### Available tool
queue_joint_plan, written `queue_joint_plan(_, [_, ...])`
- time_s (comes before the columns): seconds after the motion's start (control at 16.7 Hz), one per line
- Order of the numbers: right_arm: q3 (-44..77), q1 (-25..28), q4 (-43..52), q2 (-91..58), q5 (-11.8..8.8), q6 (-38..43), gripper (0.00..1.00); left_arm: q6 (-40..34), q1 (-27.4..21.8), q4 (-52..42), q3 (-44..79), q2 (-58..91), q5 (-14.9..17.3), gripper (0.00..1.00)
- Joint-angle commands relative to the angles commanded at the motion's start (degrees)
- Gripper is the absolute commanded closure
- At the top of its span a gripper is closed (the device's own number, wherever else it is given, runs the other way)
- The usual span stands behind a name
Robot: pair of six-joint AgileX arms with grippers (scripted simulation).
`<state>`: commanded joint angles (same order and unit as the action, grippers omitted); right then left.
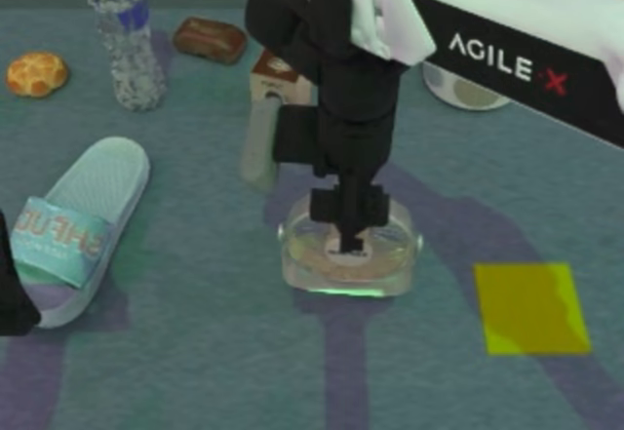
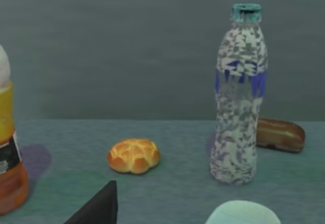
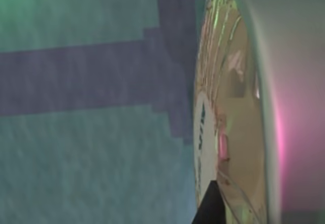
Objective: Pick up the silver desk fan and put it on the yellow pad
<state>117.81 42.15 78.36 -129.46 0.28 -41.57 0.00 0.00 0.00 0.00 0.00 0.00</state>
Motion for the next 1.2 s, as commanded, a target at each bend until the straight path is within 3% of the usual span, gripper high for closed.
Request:
queue_joint_plan(0.36, [0.21,-0.15,0.22,-0.06,-0.01,0.1,1.0,0.0,0.0,0.0,0.0,0.0,0.0,0.0])
queue_joint_plan(0.84, [15.03,0.37,12.53,-2.43,0.01,-0.05,1.0,0.0,0.0,0.0,0.0,0.0,0.0,0.0])
queue_joint_plan(1.2, [15.48,0.13,13.06,-2.19,0.0,0.04,1.0,0.0,0.0,0.0,0.0,0.0,0.0,0.0])
